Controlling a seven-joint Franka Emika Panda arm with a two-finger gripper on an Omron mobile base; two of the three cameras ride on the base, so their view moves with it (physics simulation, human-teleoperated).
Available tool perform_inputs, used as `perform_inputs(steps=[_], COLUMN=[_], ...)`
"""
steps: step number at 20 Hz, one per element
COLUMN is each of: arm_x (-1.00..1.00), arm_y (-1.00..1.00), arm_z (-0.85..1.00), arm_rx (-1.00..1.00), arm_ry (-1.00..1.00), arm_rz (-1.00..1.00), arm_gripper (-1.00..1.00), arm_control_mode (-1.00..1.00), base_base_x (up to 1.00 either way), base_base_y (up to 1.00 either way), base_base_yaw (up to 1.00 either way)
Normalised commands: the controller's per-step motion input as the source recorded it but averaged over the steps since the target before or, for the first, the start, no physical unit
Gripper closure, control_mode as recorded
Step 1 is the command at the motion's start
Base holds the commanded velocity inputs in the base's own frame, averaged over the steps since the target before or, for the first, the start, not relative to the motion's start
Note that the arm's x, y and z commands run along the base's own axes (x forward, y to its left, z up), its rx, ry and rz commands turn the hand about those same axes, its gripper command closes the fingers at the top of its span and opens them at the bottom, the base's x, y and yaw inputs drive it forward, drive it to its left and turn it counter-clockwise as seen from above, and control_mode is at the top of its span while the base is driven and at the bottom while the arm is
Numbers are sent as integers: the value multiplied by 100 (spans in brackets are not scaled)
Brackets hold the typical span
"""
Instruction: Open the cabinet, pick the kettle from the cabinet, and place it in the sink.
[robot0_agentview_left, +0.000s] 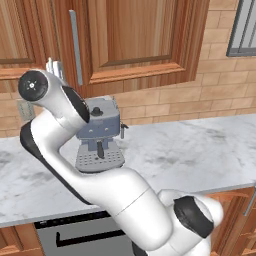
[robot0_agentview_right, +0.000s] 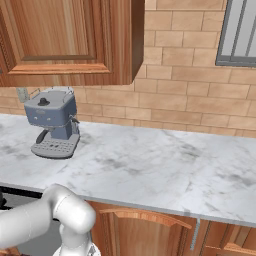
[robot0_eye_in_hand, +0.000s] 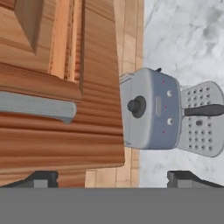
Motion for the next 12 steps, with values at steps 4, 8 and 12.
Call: perform_inputs(steps=[4,8,12], arm_x=[4,2,5], arm_y=[32,36,36], arm_z=[-11,-7,-3], arm_rx=[11,13,15], arm_ry=[-10,-11,-9], arm_rz=[-18,-17,-17], arm_gripper=[-100,-100,-100], arm_control_mode=[-100,-100,-100], base_base_x=[0,0,0], base_base_y=[0,0,0], base_base_yaw=[0,0,0])
